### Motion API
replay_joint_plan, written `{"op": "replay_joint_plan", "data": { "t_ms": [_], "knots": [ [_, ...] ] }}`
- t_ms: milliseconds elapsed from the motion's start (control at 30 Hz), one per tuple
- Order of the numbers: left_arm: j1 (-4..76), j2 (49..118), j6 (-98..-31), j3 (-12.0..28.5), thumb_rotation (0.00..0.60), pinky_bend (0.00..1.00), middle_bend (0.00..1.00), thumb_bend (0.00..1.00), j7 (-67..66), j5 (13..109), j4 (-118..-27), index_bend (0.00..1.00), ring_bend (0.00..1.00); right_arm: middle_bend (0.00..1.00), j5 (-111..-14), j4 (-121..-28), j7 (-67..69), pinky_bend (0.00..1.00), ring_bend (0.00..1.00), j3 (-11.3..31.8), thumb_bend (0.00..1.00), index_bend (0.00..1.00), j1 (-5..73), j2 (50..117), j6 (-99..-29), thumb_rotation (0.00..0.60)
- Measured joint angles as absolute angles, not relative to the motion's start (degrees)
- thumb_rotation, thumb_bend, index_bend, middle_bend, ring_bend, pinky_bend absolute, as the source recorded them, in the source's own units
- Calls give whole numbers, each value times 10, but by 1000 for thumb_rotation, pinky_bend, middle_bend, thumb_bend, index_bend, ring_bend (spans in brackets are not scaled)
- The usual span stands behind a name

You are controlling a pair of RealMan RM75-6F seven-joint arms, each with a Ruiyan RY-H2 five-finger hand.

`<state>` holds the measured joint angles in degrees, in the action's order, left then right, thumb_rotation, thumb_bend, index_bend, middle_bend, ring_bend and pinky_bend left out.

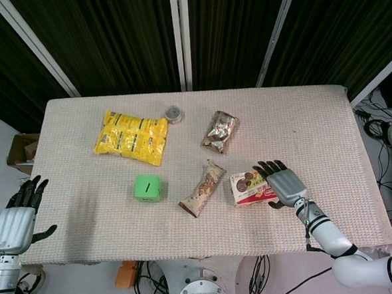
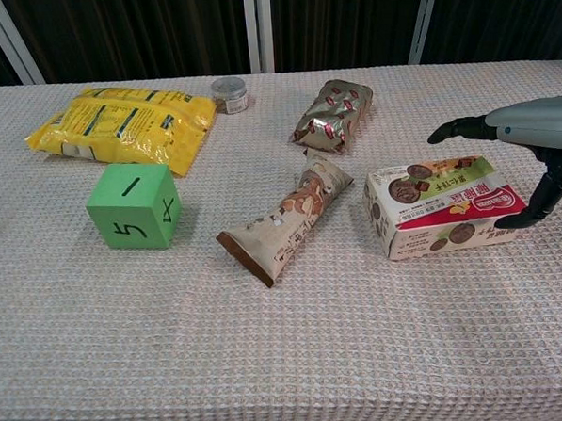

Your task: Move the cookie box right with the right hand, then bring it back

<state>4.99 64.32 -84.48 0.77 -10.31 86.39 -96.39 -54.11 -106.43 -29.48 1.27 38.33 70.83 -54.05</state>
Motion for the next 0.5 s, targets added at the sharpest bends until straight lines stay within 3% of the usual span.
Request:
{"op": "replay_joint_plan", "data": {
  "t_ms": [500],
  "knots": [
    [56,646,-839,8,600,222,16,0,-111,869,-969,8,36,0,-559,-1049,-262,0,0,2,96,0,371,701,-546,600]
  ]
}}
